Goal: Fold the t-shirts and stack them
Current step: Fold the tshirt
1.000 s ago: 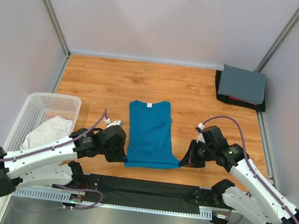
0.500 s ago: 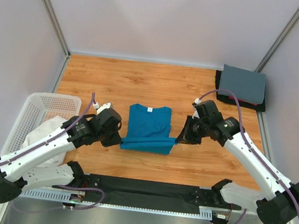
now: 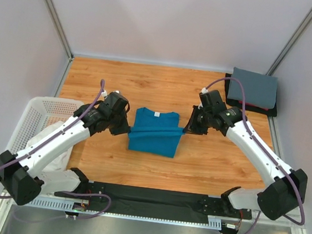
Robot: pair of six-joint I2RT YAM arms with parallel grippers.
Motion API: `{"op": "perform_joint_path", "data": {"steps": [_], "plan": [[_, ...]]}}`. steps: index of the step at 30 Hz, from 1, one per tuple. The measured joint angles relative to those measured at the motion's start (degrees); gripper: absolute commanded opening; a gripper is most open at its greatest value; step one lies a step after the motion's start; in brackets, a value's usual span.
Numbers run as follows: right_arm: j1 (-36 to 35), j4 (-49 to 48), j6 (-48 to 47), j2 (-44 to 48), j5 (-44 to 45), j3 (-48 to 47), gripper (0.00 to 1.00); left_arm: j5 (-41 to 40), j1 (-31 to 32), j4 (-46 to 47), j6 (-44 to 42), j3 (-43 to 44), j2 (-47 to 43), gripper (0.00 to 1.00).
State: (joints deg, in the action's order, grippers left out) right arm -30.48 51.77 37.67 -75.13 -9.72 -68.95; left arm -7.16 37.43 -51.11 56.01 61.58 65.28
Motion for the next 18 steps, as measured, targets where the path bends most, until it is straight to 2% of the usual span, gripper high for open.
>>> {"op": "perform_joint_path", "data": {"steps": [18], "plan": [[5.49, -7.19, -2.16, -15.65, -0.11, -4.26, 0.0, 5.09, -8.11, 8.85, -2.4, 0.02, 13.66, 0.0]]}}
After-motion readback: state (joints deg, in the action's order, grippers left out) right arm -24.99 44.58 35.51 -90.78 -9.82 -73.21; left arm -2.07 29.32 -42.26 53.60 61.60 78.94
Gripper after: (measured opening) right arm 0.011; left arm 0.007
